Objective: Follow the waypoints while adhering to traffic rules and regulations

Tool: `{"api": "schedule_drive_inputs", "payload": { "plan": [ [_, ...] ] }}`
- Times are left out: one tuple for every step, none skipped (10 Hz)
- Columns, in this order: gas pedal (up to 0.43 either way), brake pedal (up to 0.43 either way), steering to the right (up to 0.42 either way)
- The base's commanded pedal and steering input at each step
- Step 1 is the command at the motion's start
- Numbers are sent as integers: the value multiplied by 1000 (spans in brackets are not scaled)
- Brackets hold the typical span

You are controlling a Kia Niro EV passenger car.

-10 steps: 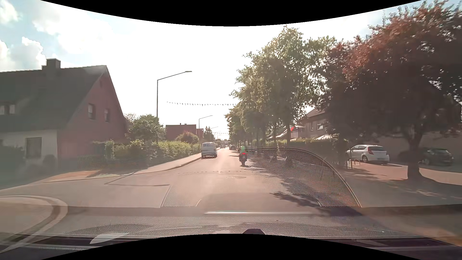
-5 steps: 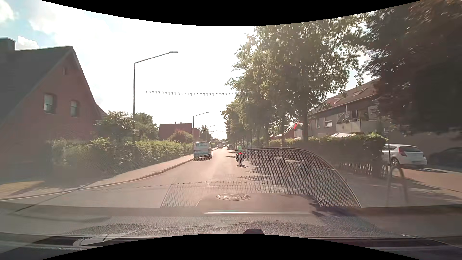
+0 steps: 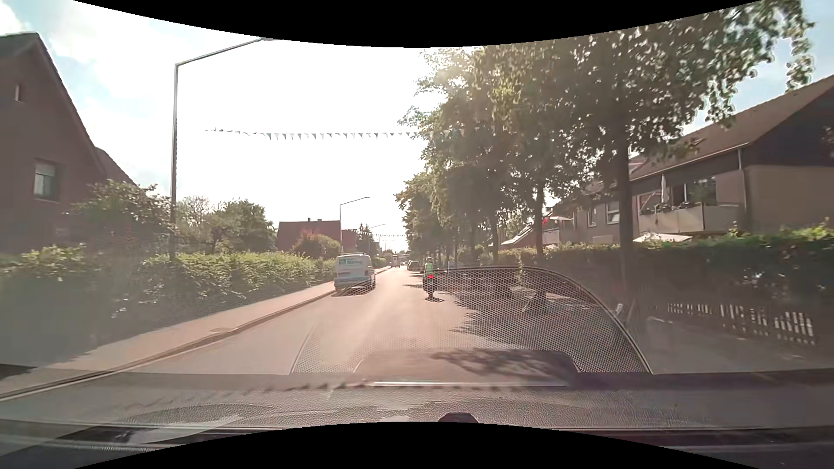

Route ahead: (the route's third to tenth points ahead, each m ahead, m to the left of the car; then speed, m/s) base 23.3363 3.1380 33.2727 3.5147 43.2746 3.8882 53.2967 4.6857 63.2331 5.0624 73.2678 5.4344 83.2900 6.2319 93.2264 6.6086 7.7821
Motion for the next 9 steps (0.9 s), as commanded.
{"api": "schedule_drive_inputs", "payload": {
  "plan": [
    [130, 0, -8],
    [130, 0, -8],
    [130, 0, -8],
    [130, 0, -8],
    [130, 0, -8],
    [118, 0, -9],
    [110, 0, -12],
    [110, 0, -11],
    [110, 0, -10]
  ]
}}
